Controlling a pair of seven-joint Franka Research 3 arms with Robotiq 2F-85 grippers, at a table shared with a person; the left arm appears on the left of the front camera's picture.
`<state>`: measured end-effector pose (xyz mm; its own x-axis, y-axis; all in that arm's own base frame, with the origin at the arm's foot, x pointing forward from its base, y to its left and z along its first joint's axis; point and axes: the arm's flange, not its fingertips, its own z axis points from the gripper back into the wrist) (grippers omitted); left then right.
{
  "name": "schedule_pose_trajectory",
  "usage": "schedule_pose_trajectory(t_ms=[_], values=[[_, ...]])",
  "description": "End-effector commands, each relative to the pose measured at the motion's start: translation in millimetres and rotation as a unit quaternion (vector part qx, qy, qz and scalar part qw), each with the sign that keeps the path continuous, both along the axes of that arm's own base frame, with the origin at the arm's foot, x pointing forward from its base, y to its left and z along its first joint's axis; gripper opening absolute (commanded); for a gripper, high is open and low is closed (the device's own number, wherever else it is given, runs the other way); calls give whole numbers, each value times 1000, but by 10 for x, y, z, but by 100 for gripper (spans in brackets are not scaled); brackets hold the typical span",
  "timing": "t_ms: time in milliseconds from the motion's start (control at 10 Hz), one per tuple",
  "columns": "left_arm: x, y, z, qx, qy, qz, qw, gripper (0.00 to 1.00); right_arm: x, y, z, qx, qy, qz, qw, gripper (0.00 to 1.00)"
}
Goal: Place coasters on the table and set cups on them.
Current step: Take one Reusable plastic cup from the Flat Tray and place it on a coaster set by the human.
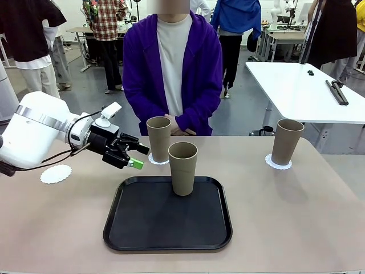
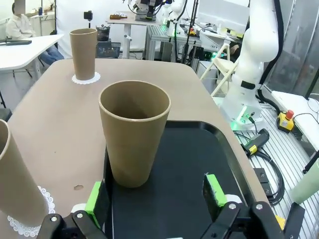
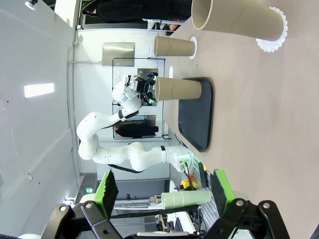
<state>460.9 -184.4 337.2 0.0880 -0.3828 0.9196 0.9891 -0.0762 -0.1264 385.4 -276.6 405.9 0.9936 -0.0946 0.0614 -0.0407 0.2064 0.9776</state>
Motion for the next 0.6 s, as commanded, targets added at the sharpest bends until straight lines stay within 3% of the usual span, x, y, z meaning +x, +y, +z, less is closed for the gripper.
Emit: schedule_pose_trajectory(t_ms=[0, 400, 500], values=[[9, 16, 45, -10, -1, 7, 1000, 100, 5, 2, 9, 1, 0, -3, 1000, 100], [9, 10, 9, -1, -1, 2, 1000, 100, 5, 2, 9, 1, 0, -3, 1000, 100], [37, -7, -47, -32, 3, -9, 999, 100, 5, 2, 9, 1, 0, -3, 1000, 100]])
